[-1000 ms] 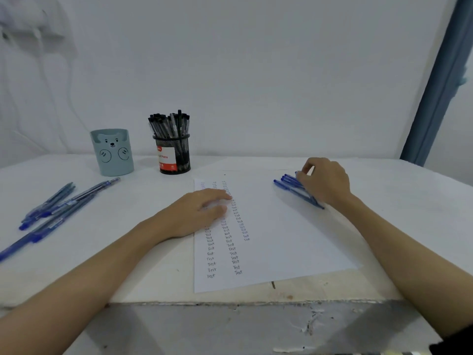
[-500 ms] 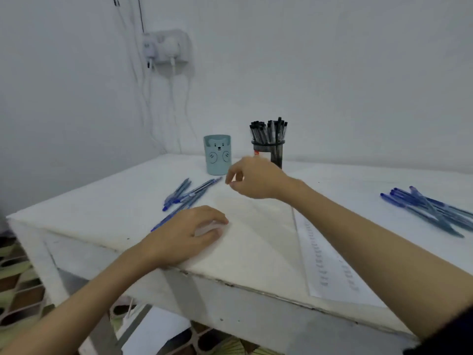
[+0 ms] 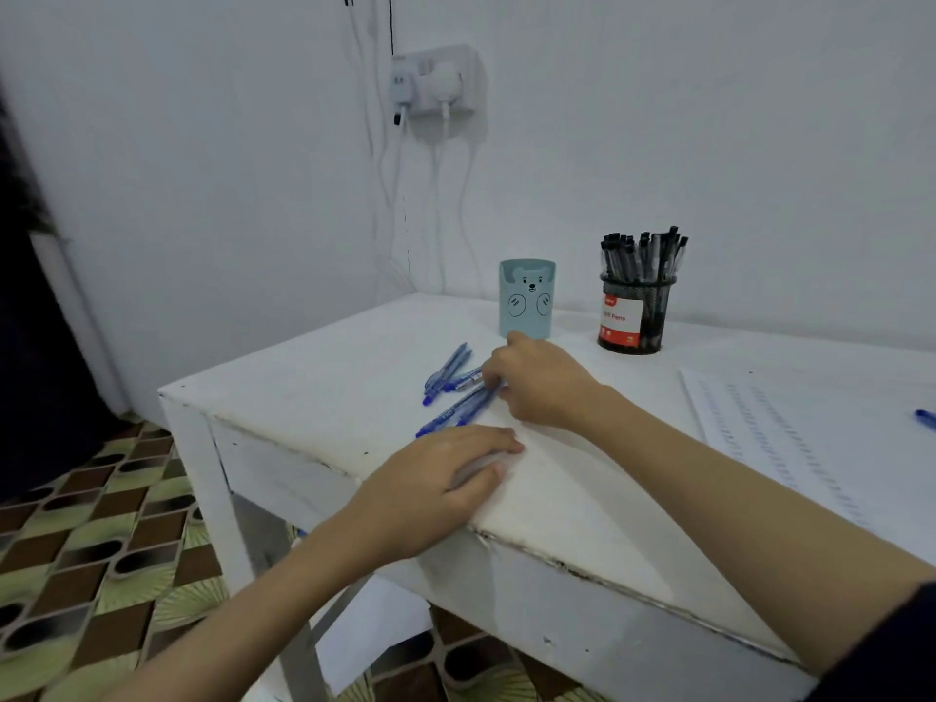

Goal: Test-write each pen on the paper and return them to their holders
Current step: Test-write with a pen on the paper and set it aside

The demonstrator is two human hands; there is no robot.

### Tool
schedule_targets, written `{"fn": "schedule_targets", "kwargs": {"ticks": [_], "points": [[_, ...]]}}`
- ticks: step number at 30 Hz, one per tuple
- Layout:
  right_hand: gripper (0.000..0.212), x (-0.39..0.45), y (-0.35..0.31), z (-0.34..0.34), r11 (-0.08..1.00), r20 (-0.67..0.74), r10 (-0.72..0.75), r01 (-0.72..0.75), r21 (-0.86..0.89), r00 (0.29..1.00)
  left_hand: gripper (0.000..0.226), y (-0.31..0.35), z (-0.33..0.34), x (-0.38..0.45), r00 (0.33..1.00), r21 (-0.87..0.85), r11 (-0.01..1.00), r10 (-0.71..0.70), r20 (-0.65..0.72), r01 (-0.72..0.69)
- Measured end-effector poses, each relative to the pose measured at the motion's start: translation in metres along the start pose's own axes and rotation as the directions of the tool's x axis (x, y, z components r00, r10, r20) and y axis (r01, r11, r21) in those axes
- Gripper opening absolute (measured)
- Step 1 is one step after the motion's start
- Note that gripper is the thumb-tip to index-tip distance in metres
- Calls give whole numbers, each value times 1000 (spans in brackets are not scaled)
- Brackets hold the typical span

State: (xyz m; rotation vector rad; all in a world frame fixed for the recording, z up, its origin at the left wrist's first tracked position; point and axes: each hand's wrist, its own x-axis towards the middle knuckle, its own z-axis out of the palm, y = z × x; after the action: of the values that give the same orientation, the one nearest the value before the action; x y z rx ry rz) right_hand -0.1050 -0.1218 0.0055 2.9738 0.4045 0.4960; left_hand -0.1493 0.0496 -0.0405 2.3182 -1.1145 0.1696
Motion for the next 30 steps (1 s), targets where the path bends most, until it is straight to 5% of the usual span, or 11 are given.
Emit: {"fn": "schedule_targets", "kwargs": {"ticks": [11, 16, 23, 28, 30], "points": [[23, -3, 4, -3, 912, 56, -244, 248, -327, 968, 44, -5, 1, 0, 1000, -25, 1000, 8, -5, -8], [32, -19, 19, -17, 919, 45, -161, 166, -356, 986, 46, -2, -2, 3, 1000, -71, 997, 13, 21, -12], [18, -70, 75, -51, 973, -168, 230, -221, 70, 958, 27, 14, -1, 21, 1000, -41, 999, 13, 26, -12], [17, -117, 108, -74, 801, -159, 496, -378, 465, 854, 24, 42, 23, 47, 993, -57, 994, 101, 56, -98], [42, -145, 120, -83, 655, -57, 597, -445, 610, 800, 24, 60, 36, 62, 986, -66, 989, 141, 92, -135]]}}
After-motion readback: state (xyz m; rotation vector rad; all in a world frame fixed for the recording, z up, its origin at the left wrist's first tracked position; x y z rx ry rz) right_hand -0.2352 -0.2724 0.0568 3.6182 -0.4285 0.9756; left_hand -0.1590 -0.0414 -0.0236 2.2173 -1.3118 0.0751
